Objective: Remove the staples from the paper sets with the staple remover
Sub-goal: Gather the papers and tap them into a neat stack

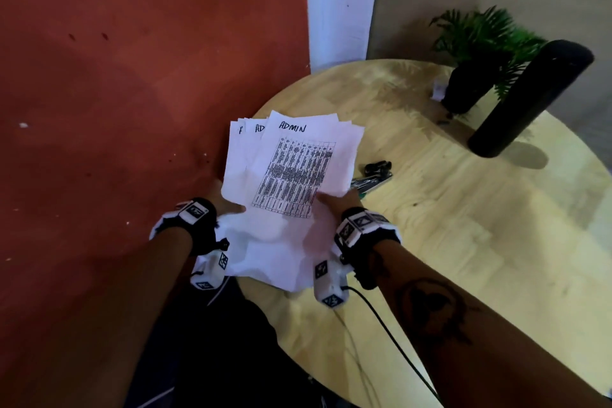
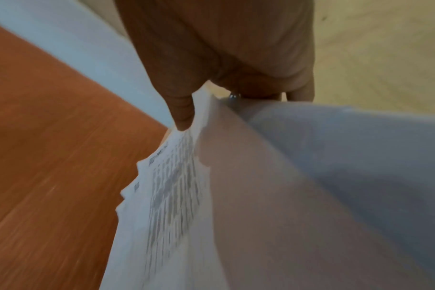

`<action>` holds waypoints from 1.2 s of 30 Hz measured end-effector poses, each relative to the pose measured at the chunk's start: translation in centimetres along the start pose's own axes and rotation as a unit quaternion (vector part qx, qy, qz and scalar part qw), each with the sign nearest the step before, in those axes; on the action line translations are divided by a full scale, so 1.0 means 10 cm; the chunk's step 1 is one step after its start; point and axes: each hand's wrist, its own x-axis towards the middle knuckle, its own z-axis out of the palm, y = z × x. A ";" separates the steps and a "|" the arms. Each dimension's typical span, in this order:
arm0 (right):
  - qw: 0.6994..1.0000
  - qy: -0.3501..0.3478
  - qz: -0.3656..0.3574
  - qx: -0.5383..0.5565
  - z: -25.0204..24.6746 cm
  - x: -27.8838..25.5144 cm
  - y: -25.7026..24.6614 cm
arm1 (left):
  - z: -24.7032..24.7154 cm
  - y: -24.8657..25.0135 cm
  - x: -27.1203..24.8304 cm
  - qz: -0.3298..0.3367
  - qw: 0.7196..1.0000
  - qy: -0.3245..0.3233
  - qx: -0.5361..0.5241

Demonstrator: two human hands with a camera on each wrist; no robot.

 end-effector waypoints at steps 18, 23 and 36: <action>0.998 -0.052 0.009 -0.020 -0.69 0.15 0.15 | 0.34 0.27 -0.21 -0.031 0.950 -0.145 -0.275; 0.988 -0.133 0.075 -0.034 -0.97 0.23 0.40 | 0.66 0.13 -0.03 -0.038 0.940 -0.228 -0.251; 0.961 -0.075 -0.106 0.242 -2.02 -0.87 1.16 | 0.84 0.98 -1.73 0.061 0.847 -0.312 -0.426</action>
